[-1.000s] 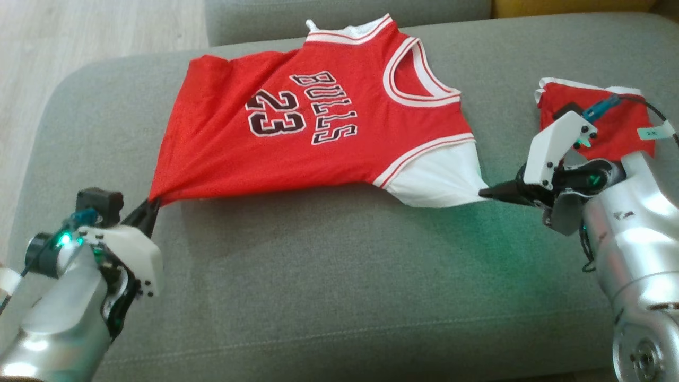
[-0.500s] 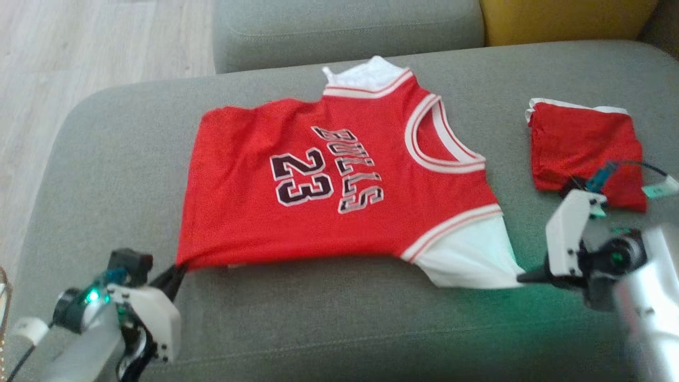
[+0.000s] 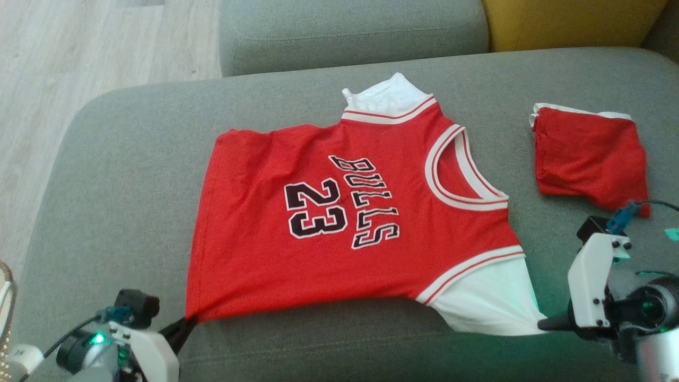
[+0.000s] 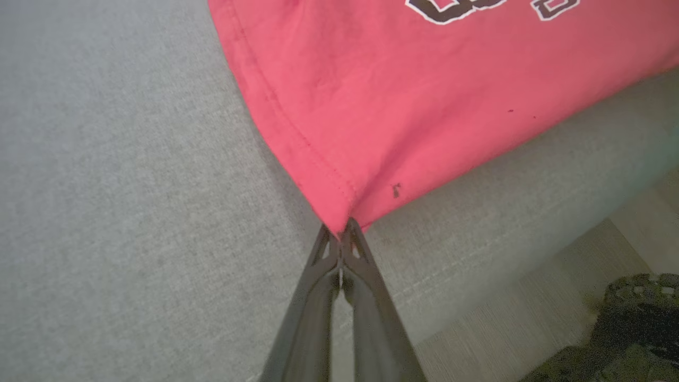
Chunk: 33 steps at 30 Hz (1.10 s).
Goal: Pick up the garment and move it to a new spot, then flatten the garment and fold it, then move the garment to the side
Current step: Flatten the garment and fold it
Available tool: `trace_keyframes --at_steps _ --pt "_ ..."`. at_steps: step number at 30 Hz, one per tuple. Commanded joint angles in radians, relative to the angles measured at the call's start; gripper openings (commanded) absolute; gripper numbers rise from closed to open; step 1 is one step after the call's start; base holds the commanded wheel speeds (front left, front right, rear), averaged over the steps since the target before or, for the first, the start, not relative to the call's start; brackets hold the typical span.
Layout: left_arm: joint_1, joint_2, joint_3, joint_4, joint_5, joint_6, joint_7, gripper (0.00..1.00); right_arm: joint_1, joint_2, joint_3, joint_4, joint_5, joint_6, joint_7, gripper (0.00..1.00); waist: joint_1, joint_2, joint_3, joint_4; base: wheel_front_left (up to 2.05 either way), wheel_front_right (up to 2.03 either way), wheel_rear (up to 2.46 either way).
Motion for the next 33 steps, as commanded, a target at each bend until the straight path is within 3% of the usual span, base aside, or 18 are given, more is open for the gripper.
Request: trace_keyframes --at_steps 1,8,15,22,33 --pt "-0.03 0.06 0.036 -0.036 -0.01 0.001 0.008 0.0 -0.018 -0.008 0.001 -0.071 -0.011 0.0 0.021 0.0 0.0001 -0.0001 0.002 0.001 0.0 0.0 0.0" --pt "-0.035 0.108 0.069 -0.166 -0.046 0.028 0.045 0.0 -0.029 0.018 -0.014 -0.173 -0.025 0.0 -0.003 0.0 0.0001 -0.0001 0.029 0.004 0.0 0.0 0.0" --pt "-0.102 0.141 0.109 -0.252 -0.063 0.044 0.081 0.0 -0.139 0.04 -0.022 -0.156 -0.049 0.0 -0.102 0.0 0.0001 -0.0001 0.087 0.01 0.0 0.0 0.0" --pt "-0.207 0.142 0.154 -0.27 -0.085 0.05 0.113 0.0 -0.307 0.058 -0.008 -0.051 -0.102 0.0 -0.276 0.0 0.0001 -0.0001 0.179 0.026 0.0 0.0 0.0" --pt "-0.352 0.09 0.142 -0.15 -0.067 0.024 0.143 0.0 -0.492 0.053 0.031 0.197 -0.159 0.0 -0.555 0.0 0.0001 -0.0001 0.301 0.044 0.0 0.0 0.0"
